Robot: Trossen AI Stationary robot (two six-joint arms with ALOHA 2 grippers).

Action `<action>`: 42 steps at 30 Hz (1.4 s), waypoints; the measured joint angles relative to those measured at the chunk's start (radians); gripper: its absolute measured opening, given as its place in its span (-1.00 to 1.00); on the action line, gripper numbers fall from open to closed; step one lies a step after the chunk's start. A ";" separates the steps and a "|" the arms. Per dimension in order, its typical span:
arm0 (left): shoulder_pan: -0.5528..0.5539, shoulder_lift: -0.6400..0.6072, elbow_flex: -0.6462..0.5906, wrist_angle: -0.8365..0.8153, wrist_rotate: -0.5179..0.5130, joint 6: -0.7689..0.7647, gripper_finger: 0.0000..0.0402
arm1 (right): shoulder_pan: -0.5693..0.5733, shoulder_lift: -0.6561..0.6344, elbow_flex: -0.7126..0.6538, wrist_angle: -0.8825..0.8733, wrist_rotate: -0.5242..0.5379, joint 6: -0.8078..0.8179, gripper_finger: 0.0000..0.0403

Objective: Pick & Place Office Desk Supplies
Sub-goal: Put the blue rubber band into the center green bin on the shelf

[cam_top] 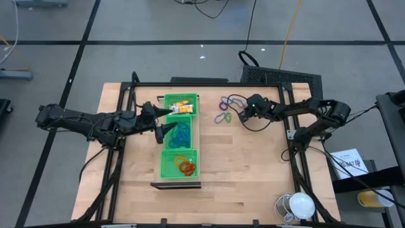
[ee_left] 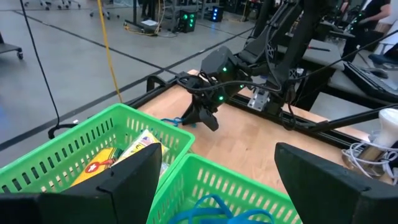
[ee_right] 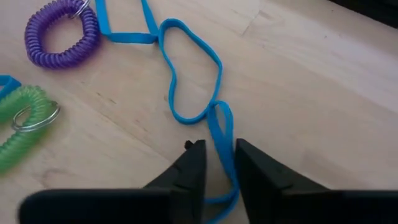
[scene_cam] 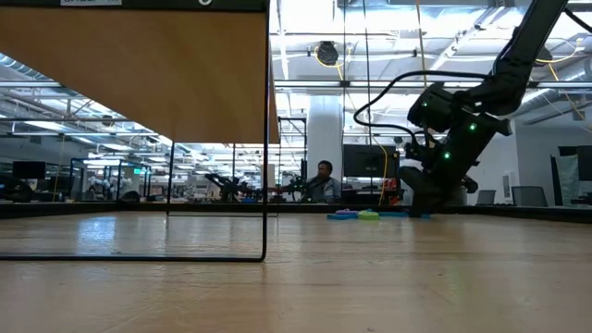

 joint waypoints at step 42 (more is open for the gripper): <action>0.001 0.073 0.002 0.047 -0.003 -0.103 0.61 | 0.348 -0.436 -0.004 0.264 -0.171 -0.161 -1.00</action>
